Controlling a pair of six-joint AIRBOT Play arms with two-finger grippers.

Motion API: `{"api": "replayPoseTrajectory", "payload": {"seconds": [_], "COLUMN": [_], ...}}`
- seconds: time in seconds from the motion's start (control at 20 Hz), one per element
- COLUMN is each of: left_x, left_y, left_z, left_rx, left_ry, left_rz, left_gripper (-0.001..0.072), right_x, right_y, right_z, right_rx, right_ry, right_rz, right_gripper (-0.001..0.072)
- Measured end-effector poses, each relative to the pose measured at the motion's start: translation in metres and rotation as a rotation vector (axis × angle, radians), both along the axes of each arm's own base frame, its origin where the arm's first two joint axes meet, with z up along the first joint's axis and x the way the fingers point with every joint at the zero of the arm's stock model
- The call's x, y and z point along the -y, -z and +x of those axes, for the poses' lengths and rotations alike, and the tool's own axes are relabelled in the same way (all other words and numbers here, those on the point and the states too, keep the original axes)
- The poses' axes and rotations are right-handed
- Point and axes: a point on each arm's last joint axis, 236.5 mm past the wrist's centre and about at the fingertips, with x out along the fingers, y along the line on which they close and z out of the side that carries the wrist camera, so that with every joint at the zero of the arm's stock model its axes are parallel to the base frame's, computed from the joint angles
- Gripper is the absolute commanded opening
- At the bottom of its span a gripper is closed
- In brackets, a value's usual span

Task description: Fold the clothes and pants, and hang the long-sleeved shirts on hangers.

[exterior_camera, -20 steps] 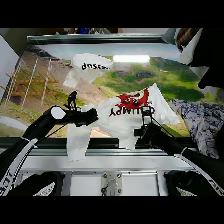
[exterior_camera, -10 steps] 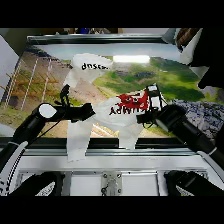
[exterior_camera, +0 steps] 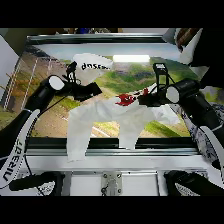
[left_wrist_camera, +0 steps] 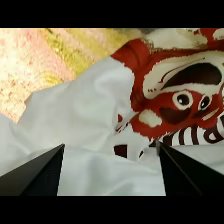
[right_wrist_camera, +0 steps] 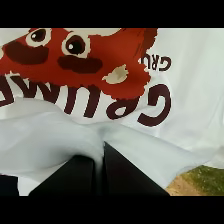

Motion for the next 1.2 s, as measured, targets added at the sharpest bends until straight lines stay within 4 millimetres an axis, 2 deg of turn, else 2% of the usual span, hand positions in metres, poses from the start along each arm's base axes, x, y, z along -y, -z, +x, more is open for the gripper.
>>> {"api": "replayPoseTrajectory", "payload": {"seconds": [0.15, 0.25, 0.35, 0.5, 0.6, 0.85, 1.15, 1.2], "left_x": [0.011, 0.023, 0.042, 0.07, 0.085, 0.105, 0.105, 0.104], "left_y": [-0.026, -0.034, -0.033, -0.012, 0.003, 0.037, 0.072, 0.075], "left_z": [0.012, 0.001, -0.022, -0.059, -0.071, -0.061, -0.049, -0.047], "left_rx": [0.065, 0.1, 0.125, 0.145, 0.169, 0.174, 0.107, 0.102], "left_ry": [0.047, 0.113, 0.204, 0.343, 0.407, 0.471, 0.489, 0.486], "left_rz": [0.023, 0.08, 0.151, 0.257, 0.318, 0.409, 0.468, 0.471], "left_gripper": [0.062, 0.062, 0.062, 0.062, 0.062, 0.062, 0.0618, 0.052], "right_x": [0.004, 0.004, 0.002, 0.0, -0.003, -0.009, -0.01, -0.011], "right_y": [0.007, 0.008, 0.009, 0.01, 0.009, 0.009, 0.01, 0.01], "right_z": [0.005, 0.007, 0.007, 0.007, 0.006, 0.001, -0.003, -0.003], "right_rx": [-0.031, -0.043, -0.053, -0.061, -0.064, -0.082, -0.093, -0.093], "right_ry": [0.023, 0.028, 0.032, 0.032, 0.027, -0.002, -0.031, -0.037], "right_rz": [0.028, 0.053, 0.073, 0.091, 0.104, 0.122, 0.116, 0.116], "right_gripper": [0.0028, 0.0028, 0.0028, 0.0028, 0.0028, 0.0028, 0.0028, 0.0029]}}
